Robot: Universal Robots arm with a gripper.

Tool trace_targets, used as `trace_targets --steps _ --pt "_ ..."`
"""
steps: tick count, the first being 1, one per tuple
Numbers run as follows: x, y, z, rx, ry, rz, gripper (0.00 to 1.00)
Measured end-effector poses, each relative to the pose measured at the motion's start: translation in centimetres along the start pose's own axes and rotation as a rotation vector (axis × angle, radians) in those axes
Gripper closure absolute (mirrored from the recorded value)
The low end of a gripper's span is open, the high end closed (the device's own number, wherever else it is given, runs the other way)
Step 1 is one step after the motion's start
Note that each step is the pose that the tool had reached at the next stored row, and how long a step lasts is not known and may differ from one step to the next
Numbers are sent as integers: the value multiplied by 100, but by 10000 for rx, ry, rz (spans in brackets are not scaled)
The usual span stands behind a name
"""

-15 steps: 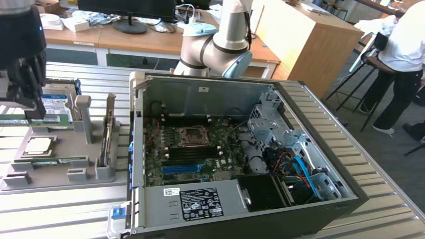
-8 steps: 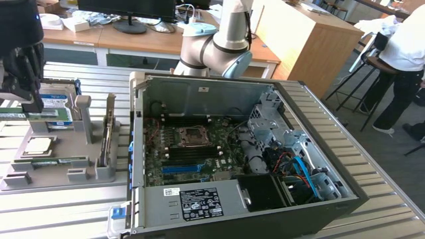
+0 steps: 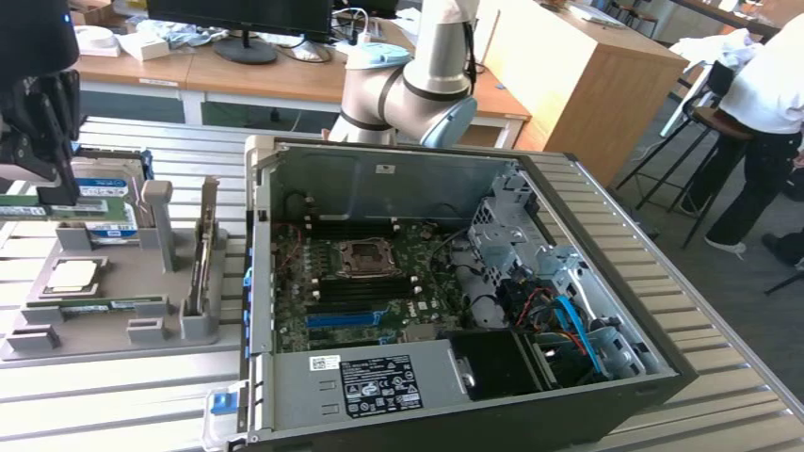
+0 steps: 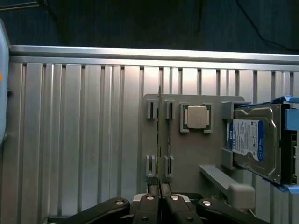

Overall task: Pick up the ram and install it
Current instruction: 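Pick up the ram and move it above insertion slot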

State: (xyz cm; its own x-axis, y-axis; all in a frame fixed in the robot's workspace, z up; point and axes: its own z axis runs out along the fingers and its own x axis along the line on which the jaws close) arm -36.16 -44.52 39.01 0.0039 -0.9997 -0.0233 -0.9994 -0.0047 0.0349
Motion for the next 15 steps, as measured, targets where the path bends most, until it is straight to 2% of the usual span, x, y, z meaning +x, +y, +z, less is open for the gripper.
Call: trace_targets --steps 10,15 --pt "0 -1 -15 0 1 -1 89" --pt "0 -56 -18 -1 1 -1 89"
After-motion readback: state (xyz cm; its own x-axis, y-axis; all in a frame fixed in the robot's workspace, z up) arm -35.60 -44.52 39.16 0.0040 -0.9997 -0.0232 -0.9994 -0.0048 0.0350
